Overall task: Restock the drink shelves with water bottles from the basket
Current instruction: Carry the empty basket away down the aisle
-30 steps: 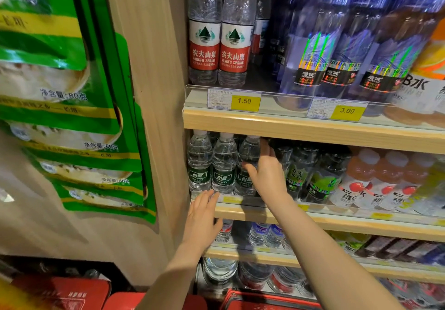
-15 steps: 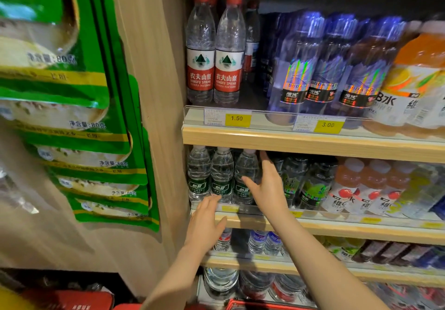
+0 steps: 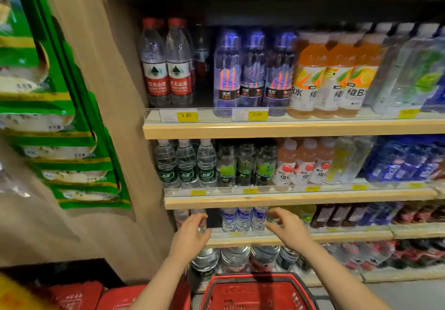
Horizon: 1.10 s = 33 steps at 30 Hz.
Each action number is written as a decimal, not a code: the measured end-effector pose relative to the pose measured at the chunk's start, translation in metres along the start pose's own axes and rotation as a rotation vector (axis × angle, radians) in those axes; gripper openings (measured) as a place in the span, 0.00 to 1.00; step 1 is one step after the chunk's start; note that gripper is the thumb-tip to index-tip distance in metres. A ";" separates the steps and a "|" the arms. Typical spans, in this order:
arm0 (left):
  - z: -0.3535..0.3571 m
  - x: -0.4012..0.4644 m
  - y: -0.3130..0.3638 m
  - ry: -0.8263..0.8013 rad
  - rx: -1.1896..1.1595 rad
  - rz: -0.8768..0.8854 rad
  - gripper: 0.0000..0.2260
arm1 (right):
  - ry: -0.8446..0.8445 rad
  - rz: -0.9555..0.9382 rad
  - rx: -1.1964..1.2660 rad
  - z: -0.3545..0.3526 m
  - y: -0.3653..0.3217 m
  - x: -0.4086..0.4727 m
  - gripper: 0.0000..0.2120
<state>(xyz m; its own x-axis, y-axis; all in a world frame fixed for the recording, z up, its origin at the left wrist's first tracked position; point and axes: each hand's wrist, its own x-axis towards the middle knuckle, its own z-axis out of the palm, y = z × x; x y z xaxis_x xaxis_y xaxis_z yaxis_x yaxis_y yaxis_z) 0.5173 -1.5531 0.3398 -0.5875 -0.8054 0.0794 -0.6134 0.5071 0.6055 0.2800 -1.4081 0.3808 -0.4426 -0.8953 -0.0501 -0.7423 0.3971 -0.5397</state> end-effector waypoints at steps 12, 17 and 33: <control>0.071 -0.080 0.056 0.073 -0.042 -0.189 0.19 | -0.201 0.007 -0.027 -0.020 0.116 -0.065 0.20; 0.120 -0.120 0.056 0.047 -0.059 -0.272 0.16 | -0.290 0.072 -0.015 -0.008 0.168 -0.091 0.23; 0.319 -0.178 -0.130 -0.160 0.095 -0.613 0.25 | -0.325 0.407 0.082 0.196 0.345 -0.119 0.27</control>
<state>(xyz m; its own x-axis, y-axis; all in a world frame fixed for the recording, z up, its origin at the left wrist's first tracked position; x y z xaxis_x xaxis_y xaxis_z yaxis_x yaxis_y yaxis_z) 0.5335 -1.3774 -0.0054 -0.1819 -0.9058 -0.3826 -0.9028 -0.0003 0.4300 0.1752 -1.2041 0.0355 -0.4984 -0.6937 -0.5201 -0.4952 0.7201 -0.4859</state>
